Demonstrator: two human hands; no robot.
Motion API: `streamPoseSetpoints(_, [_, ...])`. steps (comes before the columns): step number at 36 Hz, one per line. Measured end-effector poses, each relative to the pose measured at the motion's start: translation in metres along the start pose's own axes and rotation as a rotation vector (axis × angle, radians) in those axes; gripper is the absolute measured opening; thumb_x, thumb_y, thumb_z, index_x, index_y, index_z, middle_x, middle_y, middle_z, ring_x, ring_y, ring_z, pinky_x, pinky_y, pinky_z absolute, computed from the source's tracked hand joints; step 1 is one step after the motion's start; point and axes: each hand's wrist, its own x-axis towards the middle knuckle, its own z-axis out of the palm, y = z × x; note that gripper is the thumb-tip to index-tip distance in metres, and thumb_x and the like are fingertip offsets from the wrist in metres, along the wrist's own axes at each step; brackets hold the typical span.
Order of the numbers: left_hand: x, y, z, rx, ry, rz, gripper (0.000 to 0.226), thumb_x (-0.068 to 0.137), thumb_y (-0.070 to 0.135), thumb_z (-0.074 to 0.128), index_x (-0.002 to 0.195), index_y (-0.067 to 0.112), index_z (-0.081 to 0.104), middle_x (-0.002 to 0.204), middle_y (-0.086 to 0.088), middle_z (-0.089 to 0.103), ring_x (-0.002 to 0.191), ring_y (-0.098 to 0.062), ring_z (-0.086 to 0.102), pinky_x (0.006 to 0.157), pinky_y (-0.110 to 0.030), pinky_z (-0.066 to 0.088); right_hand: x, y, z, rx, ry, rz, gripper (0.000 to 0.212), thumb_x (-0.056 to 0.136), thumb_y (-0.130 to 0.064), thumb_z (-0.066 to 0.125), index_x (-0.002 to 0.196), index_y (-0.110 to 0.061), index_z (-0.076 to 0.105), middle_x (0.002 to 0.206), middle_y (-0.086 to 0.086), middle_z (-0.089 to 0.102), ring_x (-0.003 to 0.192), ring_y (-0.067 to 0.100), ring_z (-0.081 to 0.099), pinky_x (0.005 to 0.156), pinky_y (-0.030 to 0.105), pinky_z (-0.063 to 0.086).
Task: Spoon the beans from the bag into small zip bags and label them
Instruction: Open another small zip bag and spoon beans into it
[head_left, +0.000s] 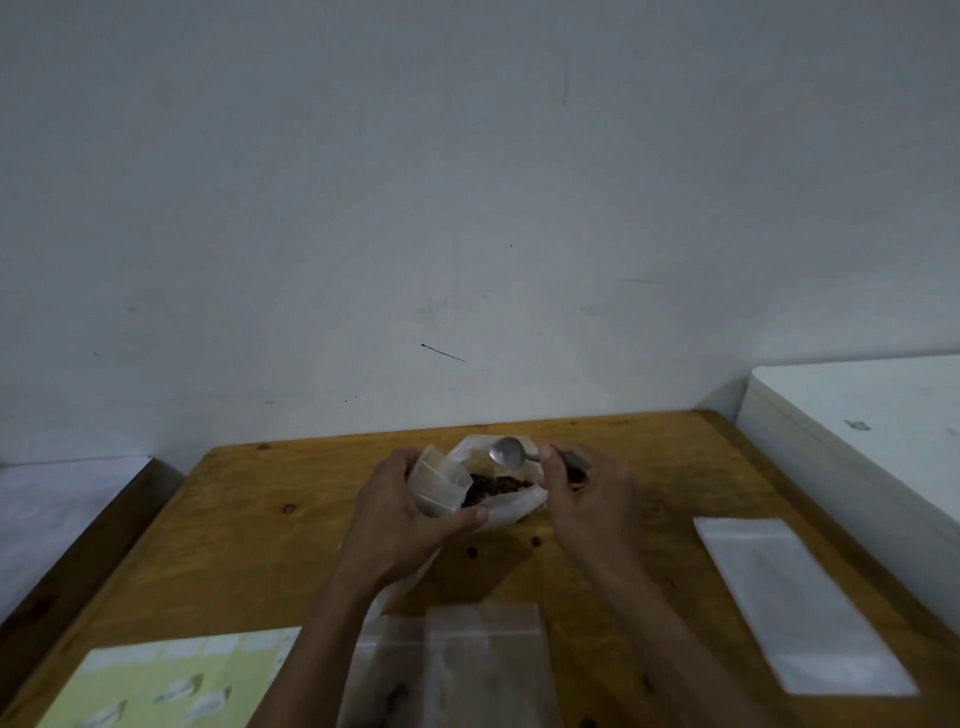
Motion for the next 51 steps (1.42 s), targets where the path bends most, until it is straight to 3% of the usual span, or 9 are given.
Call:
streamPoseSetpoints(4, [-0.002, 0.000, 0.000, -0.016, -0.001, 0.007, 0.092, 0.058, 0.057, 0.088, 0.133, 0.023, 0.046, 0.119, 0.007, 0.054, 0.095, -0.004, 0.055, 0.067, -0.014, 0.047, -0.007, 0.016, 0.011, -0.088, -0.017, 0.088, 0.016, 0.097, -0.024, 0.063, 0.098, -0.018, 0.078, 0.067, -0.026, 0.055, 0.059, -0.007, 0.056, 0.050, 0.009, 0.037])
streamPoseSetpoints(9, [-0.004, 0.005, -0.002, -0.004, -0.033, 0.019, 0.099, 0.052, 0.068, 0.081, 0.133, 0.025, 0.044, 0.117, 0.010, 0.051, 0.090, 0.004, 0.051, 0.063, -0.012, 0.045, -0.014, 0.024, 0.029, 0.052, 0.003, 0.326, 0.020, 0.096, -0.025, 0.064, 0.081, -0.021, 0.076, 0.065, -0.005, 0.068, 0.057, 0.003, 0.063, 0.046, 0.012, 0.046])
streamPoseSetpoints(13, [-0.005, 0.013, -0.004, -0.024, -0.056, 0.021, 0.110, 0.044, 0.076, 0.073, 0.137, 0.024, 0.044, 0.117, 0.013, 0.050, 0.091, 0.007, 0.051, 0.058, -0.009, 0.044, -0.014, 0.019, 0.037, 0.213, 0.025, 0.512, 0.033, 0.094, -0.020, 0.067, 0.063, -0.033, 0.067, 0.068, -0.004, 0.071, 0.066, 0.015, 0.071, 0.061, 0.034, 0.061])
streamPoseSetpoints(20, [-0.005, 0.007, -0.007, -0.018, -0.059, 0.008, 0.113, 0.044, 0.078, 0.074, 0.139, 0.023, 0.045, 0.122, 0.008, 0.052, 0.095, -0.001, 0.053, 0.061, -0.010, 0.044, -0.007, 0.019, 0.034, 0.471, 0.071, 0.747, 0.011, 0.092, -0.017, 0.070, 0.097, -0.007, 0.073, 0.077, 0.011, 0.075, 0.065, 0.020, 0.070, 0.054, 0.027, 0.053])
streamPoseSetpoints(25, [-0.006, 0.006, -0.008, -0.018, -0.060, 0.011, 0.114, 0.044, 0.080, 0.075, 0.139, 0.024, 0.044, 0.121, 0.009, 0.052, 0.095, 0.003, 0.053, 0.063, -0.011, 0.046, -0.001, 0.014, 0.020, 0.565, 0.050, 0.781, 0.011, 0.092, -0.015, 0.070, 0.095, -0.004, 0.070, 0.066, 0.009, 0.074, 0.060, 0.017, 0.066, 0.054, 0.027, 0.053])
streamPoseSetpoints(32, [-0.008, 0.007, -0.009, -0.011, -0.056, 0.007, 0.115, 0.045, 0.077, 0.076, 0.140, 0.022, 0.043, 0.125, 0.007, 0.052, 0.099, -0.003, 0.053, 0.065, -0.012, 0.045, 0.011, -0.003, 0.002, 0.609, 0.061, 0.671, 0.011, 0.092, -0.015, 0.070, 0.088, -0.004, 0.071, 0.077, 0.012, 0.075, 0.069, 0.018, 0.073, 0.057, 0.028, 0.054])
streamPoseSetpoints(38, [-0.005, 0.009, -0.006, -0.010, -0.005, -0.006, 0.088, 0.059, 0.053, 0.089, 0.131, 0.024, 0.047, 0.115, 0.010, 0.051, 0.090, 0.001, 0.052, 0.064, -0.013, 0.043, 0.012, -0.027, -0.013, 0.547, -0.024, 0.520, 0.015, 0.094, -0.021, 0.068, 0.088, -0.009, 0.073, 0.075, 0.007, 0.076, 0.066, 0.012, 0.072, 0.057, 0.024, 0.052])
streamPoseSetpoints(43, [-0.003, 0.018, -0.005, -0.086, 0.035, -0.011, 0.077, 0.059, 0.055, 0.088, 0.119, 0.032, 0.046, 0.104, 0.020, 0.052, 0.089, 0.004, 0.053, 0.061, -0.011, 0.043, -0.001, -0.045, -0.012, 0.261, -0.102, 0.205, 0.025, 0.097, -0.029, 0.063, 0.076, -0.019, 0.073, 0.069, 0.001, 0.073, 0.063, 0.018, 0.070, 0.062, 0.041, 0.059])
streamPoseSetpoints(51, [-0.006, 0.019, -0.009, -0.168, 0.094, -0.017, 0.080, 0.056, 0.054, 0.088, 0.120, 0.032, 0.045, 0.109, 0.015, 0.057, 0.091, 0.003, 0.057, 0.063, -0.011, 0.046, -0.010, -0.045, -0.003, 0.113, -0.138, -0.175, 0.022, 0.097, -0.030, 0.062, 0.106, -0.017, 0.076, 0.089, -0.006, 0.073, 0.081, 0.003, 0.068, 0.068, 0.018, 0.056])
